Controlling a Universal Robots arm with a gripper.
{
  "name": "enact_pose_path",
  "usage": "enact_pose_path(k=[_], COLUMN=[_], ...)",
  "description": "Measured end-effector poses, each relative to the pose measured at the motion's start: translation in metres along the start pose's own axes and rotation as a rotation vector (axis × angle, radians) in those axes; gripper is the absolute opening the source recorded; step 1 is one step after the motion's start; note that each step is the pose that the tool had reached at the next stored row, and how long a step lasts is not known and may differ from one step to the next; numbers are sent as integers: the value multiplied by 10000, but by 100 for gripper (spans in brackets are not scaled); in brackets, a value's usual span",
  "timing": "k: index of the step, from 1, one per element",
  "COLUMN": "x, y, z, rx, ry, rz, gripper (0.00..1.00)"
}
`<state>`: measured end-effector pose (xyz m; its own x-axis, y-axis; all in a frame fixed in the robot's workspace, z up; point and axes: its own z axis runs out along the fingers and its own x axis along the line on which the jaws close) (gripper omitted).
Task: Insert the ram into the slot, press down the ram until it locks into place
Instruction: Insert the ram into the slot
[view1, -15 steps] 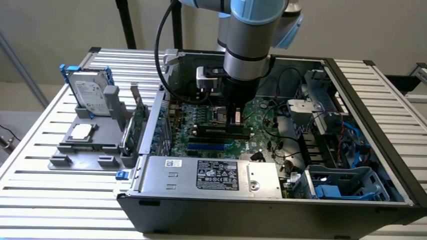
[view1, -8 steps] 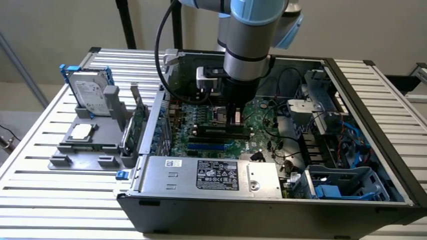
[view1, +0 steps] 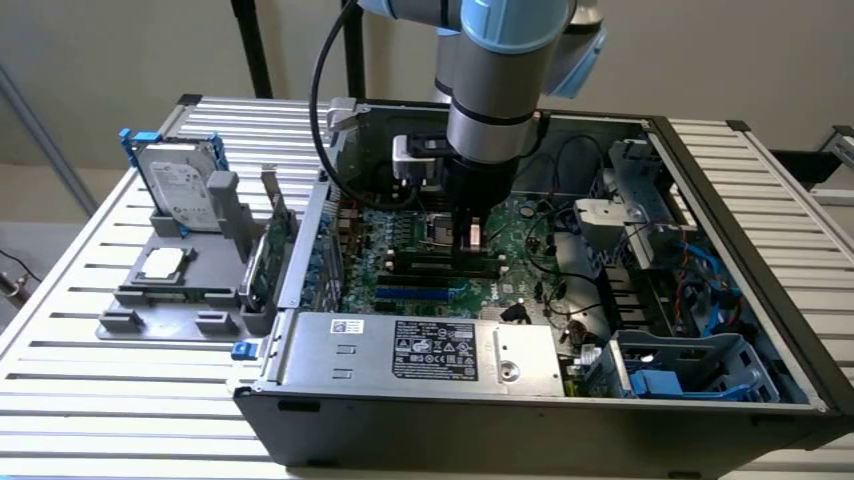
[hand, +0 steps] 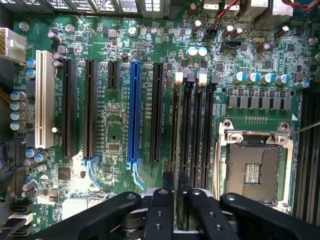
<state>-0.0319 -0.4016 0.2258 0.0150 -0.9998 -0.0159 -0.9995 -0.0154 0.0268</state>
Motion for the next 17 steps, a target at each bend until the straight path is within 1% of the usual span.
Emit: enact_pose_path(k=[2,3,7,14,15,16,17], x=[0,0,-2,-5,-5,-6,-6], y=[0,0,17,130,137,142,143], z=[0,-7,-105,-190,-209,-225,-225], rx=[0,0,1,0,0,-1,0], ry=[-1,-2,-2,0,-1,1,-1], rz=[0,0,1,1,0,0,1], gripper=[20,27,27,27,25,18,18])
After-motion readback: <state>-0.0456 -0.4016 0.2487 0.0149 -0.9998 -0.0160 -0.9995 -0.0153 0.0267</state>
